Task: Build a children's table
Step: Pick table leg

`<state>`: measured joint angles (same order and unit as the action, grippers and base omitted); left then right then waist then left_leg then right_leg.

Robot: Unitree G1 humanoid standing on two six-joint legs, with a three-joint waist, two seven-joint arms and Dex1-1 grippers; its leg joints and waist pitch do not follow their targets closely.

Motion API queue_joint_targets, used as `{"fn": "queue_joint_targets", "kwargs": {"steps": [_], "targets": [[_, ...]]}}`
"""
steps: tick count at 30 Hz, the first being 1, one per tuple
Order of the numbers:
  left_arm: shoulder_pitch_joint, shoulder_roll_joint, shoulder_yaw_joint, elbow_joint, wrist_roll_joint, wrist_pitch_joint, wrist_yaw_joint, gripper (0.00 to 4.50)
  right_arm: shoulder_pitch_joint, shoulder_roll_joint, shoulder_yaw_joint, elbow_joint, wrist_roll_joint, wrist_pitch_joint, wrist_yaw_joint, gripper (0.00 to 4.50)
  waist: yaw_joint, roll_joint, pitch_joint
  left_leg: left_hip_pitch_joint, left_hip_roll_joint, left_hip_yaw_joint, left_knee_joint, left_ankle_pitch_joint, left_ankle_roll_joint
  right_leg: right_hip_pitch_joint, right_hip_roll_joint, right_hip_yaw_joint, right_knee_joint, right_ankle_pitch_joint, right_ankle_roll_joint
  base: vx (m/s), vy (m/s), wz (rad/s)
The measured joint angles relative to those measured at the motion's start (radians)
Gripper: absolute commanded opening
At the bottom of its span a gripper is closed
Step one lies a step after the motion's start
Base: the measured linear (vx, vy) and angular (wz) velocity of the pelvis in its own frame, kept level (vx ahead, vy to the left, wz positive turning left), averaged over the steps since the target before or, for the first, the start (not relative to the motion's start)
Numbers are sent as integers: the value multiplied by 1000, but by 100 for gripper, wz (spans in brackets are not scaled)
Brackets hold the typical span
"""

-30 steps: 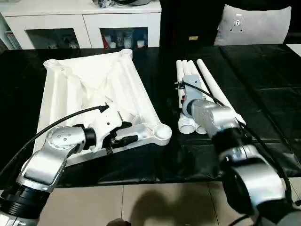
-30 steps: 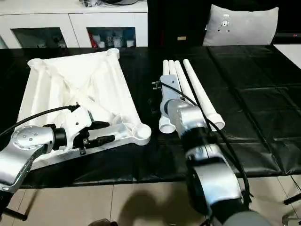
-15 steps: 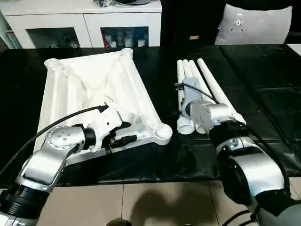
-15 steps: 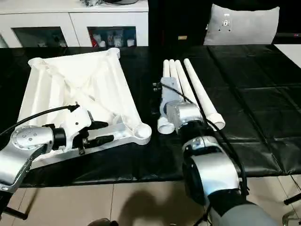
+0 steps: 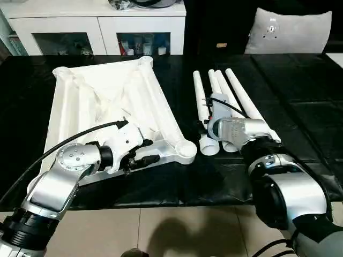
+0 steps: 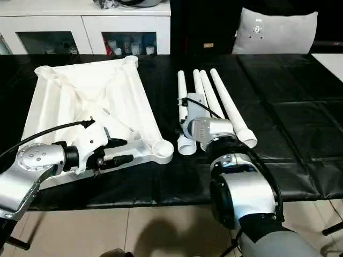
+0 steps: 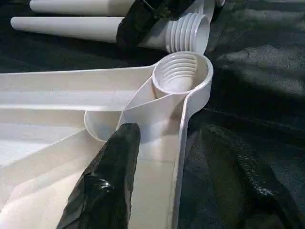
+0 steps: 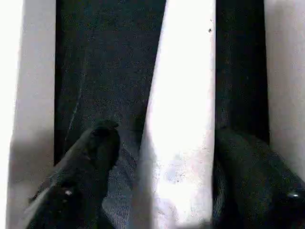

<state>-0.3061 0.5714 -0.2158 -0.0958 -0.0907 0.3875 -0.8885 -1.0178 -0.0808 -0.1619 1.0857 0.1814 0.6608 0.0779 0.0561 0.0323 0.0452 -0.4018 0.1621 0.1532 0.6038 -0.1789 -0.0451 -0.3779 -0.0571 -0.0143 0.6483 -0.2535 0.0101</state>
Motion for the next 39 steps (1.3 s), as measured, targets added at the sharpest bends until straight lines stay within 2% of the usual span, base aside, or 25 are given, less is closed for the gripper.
{"fn": "queue_joint_targets", "kwargs": {"steps": [8, 11, 13, 26, 35, 39], "targets": [[0, -4, 0, 0, 3, 0, 10, 237, -2, -2, -21, 20, 9, 14, 20, 238, 0, -7, -4, 0, 1, 1, 0, 0, 0, 0, 0, 0, 0, 0, 0, 0, 0, 0], [0, -5, 0, 0, 5, 0, 10, 237, -2, -2, -27, 21, 14, 12, 26, 226, 0, -7, -4, 0, 1, 1, 0, 0, 0, 0, 0, 0, 0, 0, 0, 0, 0, 0], [-1, -11, 0, 0, 5, 0, 13, 237, -2, -2, -29, 24, 17, 7, 26, 198, 0, -9, -5, 0, 1, 1, 0, 0, 0, 0, 0, 0, 0, 0, 0, 0, 0, 0], [-20, -24, 1, 1, 4, -2, 20, 237, 15, -2, -73, 5, 45, -23, 18, 186, 0, -9, -5, 0, 3, 4, 0, 1, 0, 0, 0, 0, 0, 1, 0, 0, 0, 0], [-63, -79, 38, 4, -48, -14, 36, 237, 87, -9, -133, -333, 123, -22, 29, 185, 6, -7, -4, -2, 3, 5, 0, 1, 0, -3, 0, 0, -1, 1, 1, 0, 0, 0], [-116, -160, 106, 50, -68, -18, 130, 237, 215, 11, -115, -585, 142, -179, 113, 185, 10, -4, -3, -2, 3, 5, 0, 1, 0, -3, 0, 1, -1, 2, 2, 0, 0, 0]]}}
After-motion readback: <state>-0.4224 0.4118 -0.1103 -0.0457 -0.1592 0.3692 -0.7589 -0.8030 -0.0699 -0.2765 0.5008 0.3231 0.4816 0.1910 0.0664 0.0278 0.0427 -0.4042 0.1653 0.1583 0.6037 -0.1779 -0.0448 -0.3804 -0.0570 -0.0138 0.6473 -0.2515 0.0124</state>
